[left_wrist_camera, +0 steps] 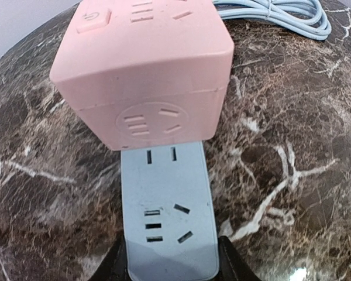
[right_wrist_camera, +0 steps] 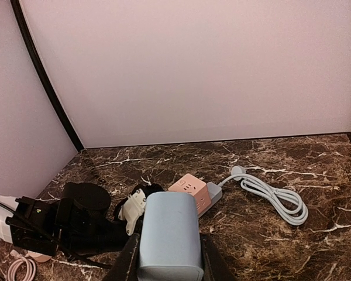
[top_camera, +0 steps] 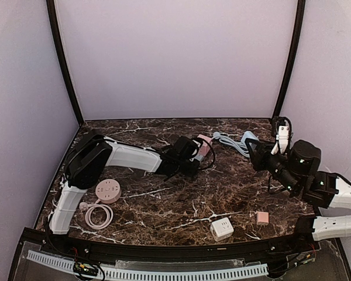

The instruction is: Insert the plug

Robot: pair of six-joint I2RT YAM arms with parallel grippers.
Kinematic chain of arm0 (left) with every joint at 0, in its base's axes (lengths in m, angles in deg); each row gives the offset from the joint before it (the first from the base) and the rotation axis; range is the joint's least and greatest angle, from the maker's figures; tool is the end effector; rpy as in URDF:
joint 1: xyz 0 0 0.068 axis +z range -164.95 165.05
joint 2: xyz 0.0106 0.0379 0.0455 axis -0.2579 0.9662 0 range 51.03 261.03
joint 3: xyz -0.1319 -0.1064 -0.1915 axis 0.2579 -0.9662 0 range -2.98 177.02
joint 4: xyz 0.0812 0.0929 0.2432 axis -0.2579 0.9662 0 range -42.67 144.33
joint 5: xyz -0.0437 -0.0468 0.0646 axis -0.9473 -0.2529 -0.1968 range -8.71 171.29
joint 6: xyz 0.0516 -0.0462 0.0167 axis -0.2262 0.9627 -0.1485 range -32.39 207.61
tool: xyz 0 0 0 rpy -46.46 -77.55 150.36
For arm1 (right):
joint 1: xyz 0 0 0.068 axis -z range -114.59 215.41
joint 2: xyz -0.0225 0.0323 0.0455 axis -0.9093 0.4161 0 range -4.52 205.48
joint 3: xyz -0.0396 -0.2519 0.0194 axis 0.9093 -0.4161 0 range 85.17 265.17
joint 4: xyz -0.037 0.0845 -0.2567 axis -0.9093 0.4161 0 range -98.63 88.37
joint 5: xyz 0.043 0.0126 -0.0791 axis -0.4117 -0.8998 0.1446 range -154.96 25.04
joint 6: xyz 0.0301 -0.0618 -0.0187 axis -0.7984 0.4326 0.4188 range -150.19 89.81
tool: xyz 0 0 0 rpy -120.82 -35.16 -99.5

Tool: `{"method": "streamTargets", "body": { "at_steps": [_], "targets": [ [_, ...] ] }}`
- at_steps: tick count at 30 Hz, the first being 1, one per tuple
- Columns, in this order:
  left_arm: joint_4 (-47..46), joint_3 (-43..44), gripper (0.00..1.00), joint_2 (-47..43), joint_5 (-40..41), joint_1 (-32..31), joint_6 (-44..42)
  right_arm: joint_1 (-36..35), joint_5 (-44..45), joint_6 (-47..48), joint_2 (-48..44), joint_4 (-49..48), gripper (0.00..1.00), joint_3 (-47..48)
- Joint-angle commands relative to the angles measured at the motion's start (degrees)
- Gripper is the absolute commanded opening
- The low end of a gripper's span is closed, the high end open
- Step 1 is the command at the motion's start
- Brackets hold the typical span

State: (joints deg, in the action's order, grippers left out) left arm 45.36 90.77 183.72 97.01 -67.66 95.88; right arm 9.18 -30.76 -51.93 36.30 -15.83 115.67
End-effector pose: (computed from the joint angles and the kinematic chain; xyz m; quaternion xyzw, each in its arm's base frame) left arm 0.3330 -0.4112 0.1014 0.2787 0.8436 -0.1189 0.4432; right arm 0.1494 0.1642 0.2808 -0.0127 0.7227 0.2476 0.6452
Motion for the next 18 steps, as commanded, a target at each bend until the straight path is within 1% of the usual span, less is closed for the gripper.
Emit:
{"method": "streamTargets", "body": {
  "at_steps": [1, 4, 8, 9, 13, 16, 18],
  "targets": [
    [0.83, -9.46, 0.05, -7.37, 4.75, -0.46, 5.81, 0.24, 1.42, -0.14, 1.79, -0.54, 0.0, 0.88],
    [-0.43, -18.38, 0.04, -13.01, 8.27, -0.81, 9.96, 0.27, 0.71, -0.33, 3.45, -0.52, 0.0, 1.92],
    [-1.33, -28.28, 0.04, -19.3, 12.61, -1.59, 19.29, 0.3, 0.13, -0.57, 5.75, -0.57, 0.0, 3.55],
    [-1.35, -30.96, 0.04, -21.17, 13.25, -1.73, 20.54, 0.29, -0.2, -0.56, 6.29, -0.61, 0.0, 3.93],
    [0.7, -36.6, 0.04, -25.23, 18.22, -3.92, 27.59, 0.26, -2.31, -1.22, 7.36, -0.39, 0.0, 5.27],
    [1.58, -38.22, 0.05, -26.3, 18.29, -6.37, 31.39, 0.24, -3.79, -1.99, 7.36, 0.78, 0.0, 6.08],
    [2.39, -39.0, 0.08, -26.71, 18.1, -8.22, 33.5, 0.25, -4.71, -2.45, 7.11, 2.3, 0.0, 6.69]
  ]
}}
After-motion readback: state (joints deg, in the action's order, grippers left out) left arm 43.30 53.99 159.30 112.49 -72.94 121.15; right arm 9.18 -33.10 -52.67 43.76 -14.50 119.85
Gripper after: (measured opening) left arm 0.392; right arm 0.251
